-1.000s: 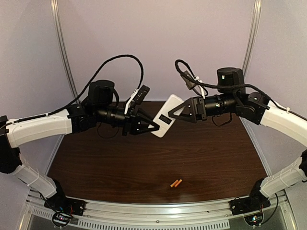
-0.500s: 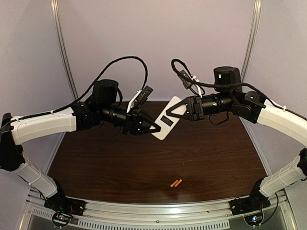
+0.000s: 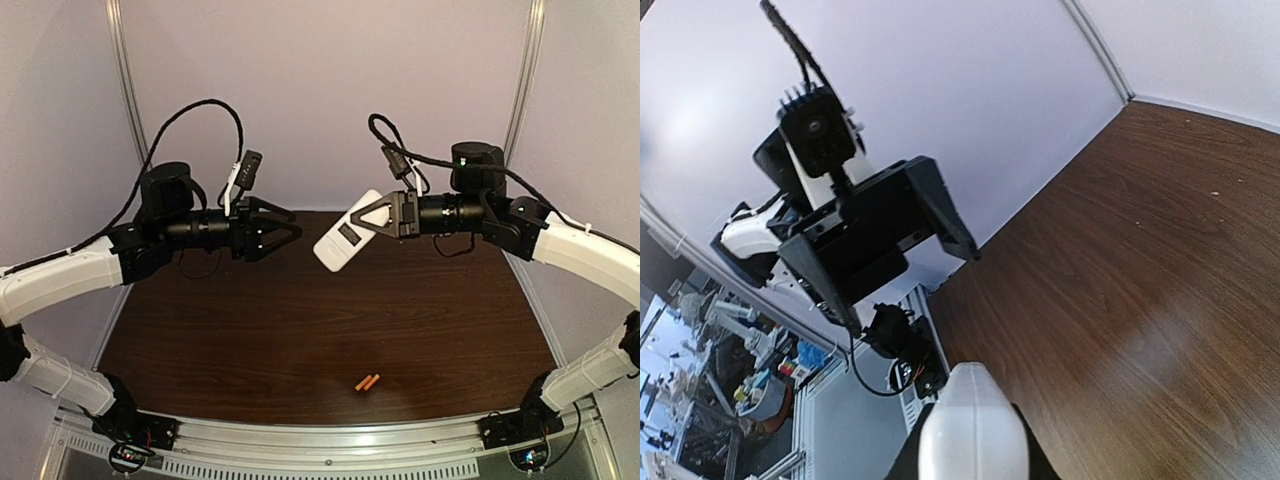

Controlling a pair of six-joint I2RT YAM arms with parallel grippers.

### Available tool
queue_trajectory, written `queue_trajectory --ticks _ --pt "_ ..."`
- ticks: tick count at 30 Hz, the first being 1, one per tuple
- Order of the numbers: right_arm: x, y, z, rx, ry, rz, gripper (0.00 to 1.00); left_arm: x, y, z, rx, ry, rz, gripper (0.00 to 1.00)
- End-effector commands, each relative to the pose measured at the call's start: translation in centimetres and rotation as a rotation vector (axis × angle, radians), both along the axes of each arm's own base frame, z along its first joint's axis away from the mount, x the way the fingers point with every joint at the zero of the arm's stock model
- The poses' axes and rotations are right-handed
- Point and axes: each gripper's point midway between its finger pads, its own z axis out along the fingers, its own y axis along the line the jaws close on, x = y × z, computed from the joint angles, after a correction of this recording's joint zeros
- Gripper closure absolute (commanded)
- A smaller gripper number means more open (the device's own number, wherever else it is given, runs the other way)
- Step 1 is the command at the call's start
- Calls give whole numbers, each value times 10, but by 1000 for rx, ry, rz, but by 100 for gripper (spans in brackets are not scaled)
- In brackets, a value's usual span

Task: Load the batteries into the remote control
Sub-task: Pass from the left arm to the right, then remove the battery cover from the remote control.

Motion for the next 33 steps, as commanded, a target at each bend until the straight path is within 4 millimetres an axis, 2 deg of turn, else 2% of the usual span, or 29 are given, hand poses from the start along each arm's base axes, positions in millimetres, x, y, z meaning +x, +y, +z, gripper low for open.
queue_trajectory --ticks 1,9,15,24,30,33 --pt "34 -11 -5 62 33 -196 100 29 1 -22 -38 143 160 26" --pt "45 -14 4 161 45 -270 100 29 -15 -34 -103 255 125 31" --pt "47 -12 -4 173 74 -267 100 30 -29 -45 -96 312 98 36" --pt "36 -2 -13 178 71 -219 100 25 -42 -45 -137 333 53 43" --pt "32 4 -14 180 70 -195 100 31 -47 -47 -154 365 78 46" --pt "31 2 -11 182 61 -200 100 35 -44 -55 -153 389 113 57"
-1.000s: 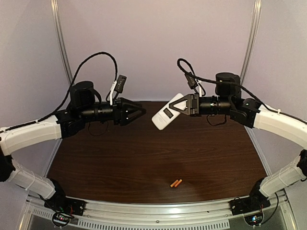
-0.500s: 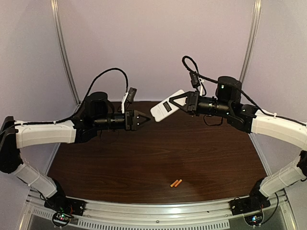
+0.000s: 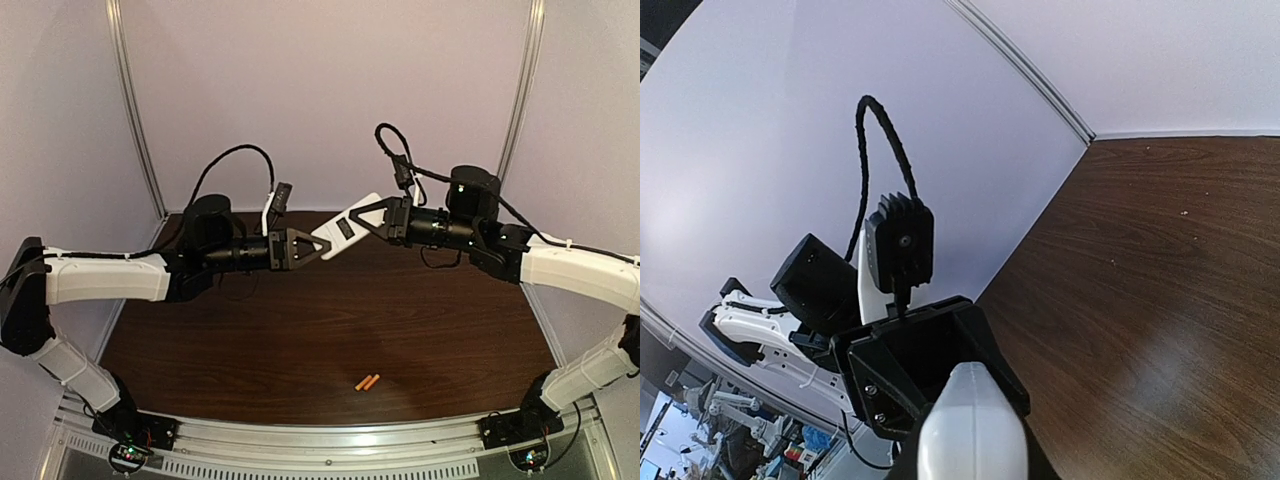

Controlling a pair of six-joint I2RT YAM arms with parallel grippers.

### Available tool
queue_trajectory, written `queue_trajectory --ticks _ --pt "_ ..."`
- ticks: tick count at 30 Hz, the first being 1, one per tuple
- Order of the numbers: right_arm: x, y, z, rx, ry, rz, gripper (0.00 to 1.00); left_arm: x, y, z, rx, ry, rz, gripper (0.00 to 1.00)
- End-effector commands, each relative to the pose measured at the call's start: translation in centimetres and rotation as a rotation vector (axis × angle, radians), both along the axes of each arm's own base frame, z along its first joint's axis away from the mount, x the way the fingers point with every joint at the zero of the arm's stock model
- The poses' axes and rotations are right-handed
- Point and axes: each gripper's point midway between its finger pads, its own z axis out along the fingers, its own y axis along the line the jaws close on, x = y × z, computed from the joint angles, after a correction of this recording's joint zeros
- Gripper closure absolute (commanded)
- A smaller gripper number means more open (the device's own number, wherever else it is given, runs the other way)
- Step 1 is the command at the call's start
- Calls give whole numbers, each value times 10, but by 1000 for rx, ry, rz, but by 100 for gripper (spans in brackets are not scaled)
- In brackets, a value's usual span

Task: Load the batteries into the remote control
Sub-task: Remove the battery cover from the remote control.

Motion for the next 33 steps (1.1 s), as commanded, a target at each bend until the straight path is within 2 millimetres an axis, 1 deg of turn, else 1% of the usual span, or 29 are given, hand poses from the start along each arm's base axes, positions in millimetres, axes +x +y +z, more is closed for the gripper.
queue_trajectory --ticks 1,5,11,17,18,19,21,22,24,26,29,33 --pt "-6 3 13 35 -41 21 100 10 -1 5 -35 4 51 59" --pt "-9 1 17 36 -51 29 100 11 3 -8 -20 30 75 68" --pt "-8 -6 28 68 -63 25 100 13 5 -20 20 51 93 74" --pt "-6 -11 30 88 -59 23 100 12 3 -22 17 46 80 80" --pt "-6 -12 29 90 -59 21 100 12 3 -21 14 43 76 79" --pt "-5 -12 28 91 -56 19 100 9 1 -18 7 35 56 74" --pt "-3 -12 25 86 -51 17 100 8 -2 -13 -3 24 35 57" --pt "-2 -11 23 84 -46 15 100 9 -4 -11 -4 23 35 52" --pt "0 -9 18 85 -34 14 100 12 -6 -7 -14 19 36 46" --pt "2 -8 12 84 -21 9 100 15 -9 -7 -8 27 44 46" --pt "5 -8 7 76 -13 -1 100 22 -11 -8 5 38 70 48" --pt "8 -8 1 49 -14 -17 100 27 -15 -7 8 52 70 51"
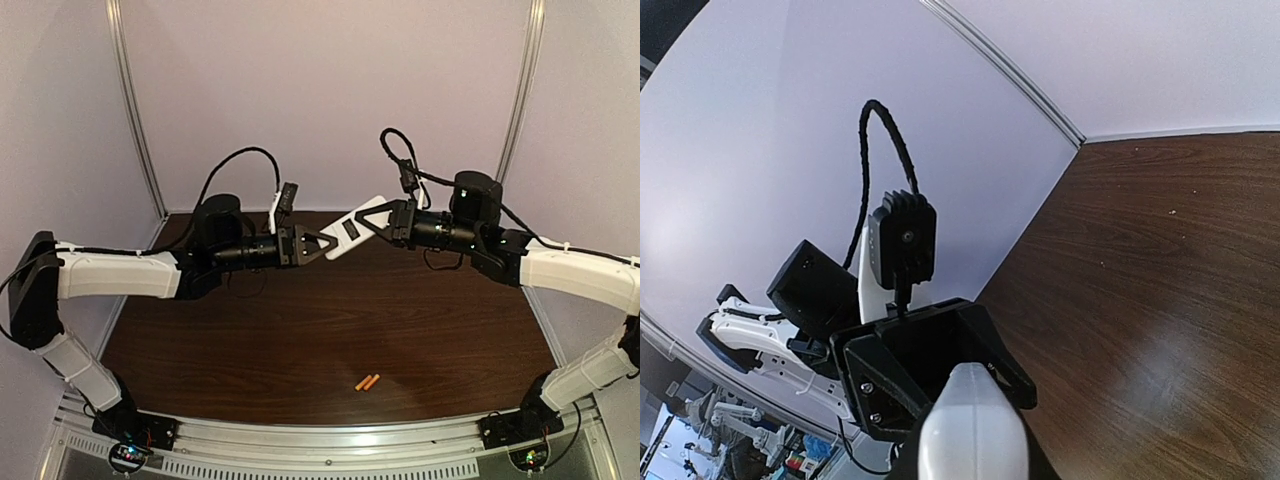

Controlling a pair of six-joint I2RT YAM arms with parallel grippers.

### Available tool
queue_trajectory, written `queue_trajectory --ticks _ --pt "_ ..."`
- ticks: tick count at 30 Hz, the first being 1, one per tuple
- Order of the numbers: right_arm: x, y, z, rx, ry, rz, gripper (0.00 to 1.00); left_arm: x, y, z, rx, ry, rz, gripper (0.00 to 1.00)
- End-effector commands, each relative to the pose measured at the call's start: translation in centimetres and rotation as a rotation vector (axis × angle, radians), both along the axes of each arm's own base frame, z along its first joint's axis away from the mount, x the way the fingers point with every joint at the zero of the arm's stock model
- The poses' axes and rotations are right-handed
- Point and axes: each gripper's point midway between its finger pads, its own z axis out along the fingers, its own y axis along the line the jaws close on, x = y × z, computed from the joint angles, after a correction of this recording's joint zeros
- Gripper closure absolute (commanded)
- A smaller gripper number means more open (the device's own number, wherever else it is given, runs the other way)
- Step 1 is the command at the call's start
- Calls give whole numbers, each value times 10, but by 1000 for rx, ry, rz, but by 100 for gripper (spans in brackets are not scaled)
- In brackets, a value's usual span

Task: Load the batteries into the remote control
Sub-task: Remove the battery cover from the remote control.

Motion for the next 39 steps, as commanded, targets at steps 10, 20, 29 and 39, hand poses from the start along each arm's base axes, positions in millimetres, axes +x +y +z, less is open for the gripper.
queue_trajectory --ticks 10,20,29,39 --pt "-2 0 13 20 -51 2 100 24 -10 -19 52 97 60 63" --pt "-7 -13 37 137 -46 43 100 19 0 -36 44 104 32 75" --pt "-6 -17 44 203 -26 62 100 22 -1 -33 57 95 35 66" --pt "-3 -18 35 166 -22 43 100 24 1 -33 75 90 59 70"
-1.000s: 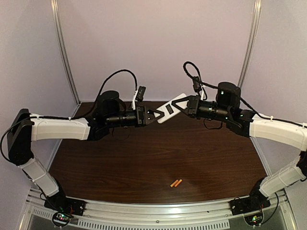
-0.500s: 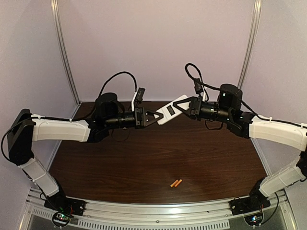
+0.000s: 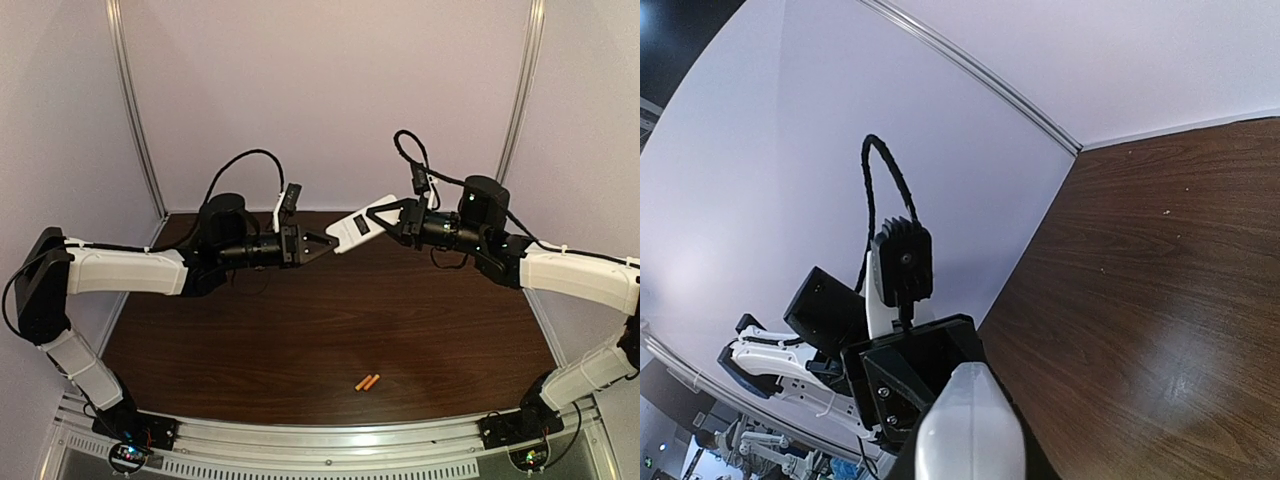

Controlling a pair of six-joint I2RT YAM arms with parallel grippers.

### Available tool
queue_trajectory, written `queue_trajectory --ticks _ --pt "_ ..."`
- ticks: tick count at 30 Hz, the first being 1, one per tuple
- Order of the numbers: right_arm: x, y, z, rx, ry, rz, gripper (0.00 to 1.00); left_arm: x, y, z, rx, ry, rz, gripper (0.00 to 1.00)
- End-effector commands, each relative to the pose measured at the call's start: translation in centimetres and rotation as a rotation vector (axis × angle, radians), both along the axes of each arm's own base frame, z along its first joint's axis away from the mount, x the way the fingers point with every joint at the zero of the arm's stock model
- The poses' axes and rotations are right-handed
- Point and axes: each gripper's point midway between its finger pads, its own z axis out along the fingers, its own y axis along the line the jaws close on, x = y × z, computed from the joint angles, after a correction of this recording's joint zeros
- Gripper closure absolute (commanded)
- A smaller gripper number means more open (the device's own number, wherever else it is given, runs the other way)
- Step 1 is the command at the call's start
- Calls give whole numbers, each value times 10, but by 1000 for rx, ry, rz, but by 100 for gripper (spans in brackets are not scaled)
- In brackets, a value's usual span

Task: Load the batteries into the remote control
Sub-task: Remove the battery cover from the remote control.

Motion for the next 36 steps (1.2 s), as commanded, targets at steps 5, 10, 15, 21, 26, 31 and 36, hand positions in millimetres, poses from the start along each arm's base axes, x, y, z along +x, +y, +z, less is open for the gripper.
queue_trajectory --ticks 5,10,15,21,26,31,36 --pt "-16 0 32 35 -92 40 100 16 6 -25 91 36 73 76" --pt "-10 -4 24 -17 -90 -4 100 17 6 -23 94 35 72 84" --pt "-6 -7 15 -54 -78 -33 100 15 4 -17 71 11 57 94" --pt "-4 -6 11 -57 -70 -32 100 9 -1 -7 20 -16 9 100" --pt "4 -11 4 -83 -49 -63 100 6 1 0 -22 -26 -2 100" --pt "24 -35 -18 -116 14 -142 100 0 8 13 -48 -62 -5 100" --pt "39 -59 -44 -178 57 -207 100 15 25 -2 66 -65 86 100"
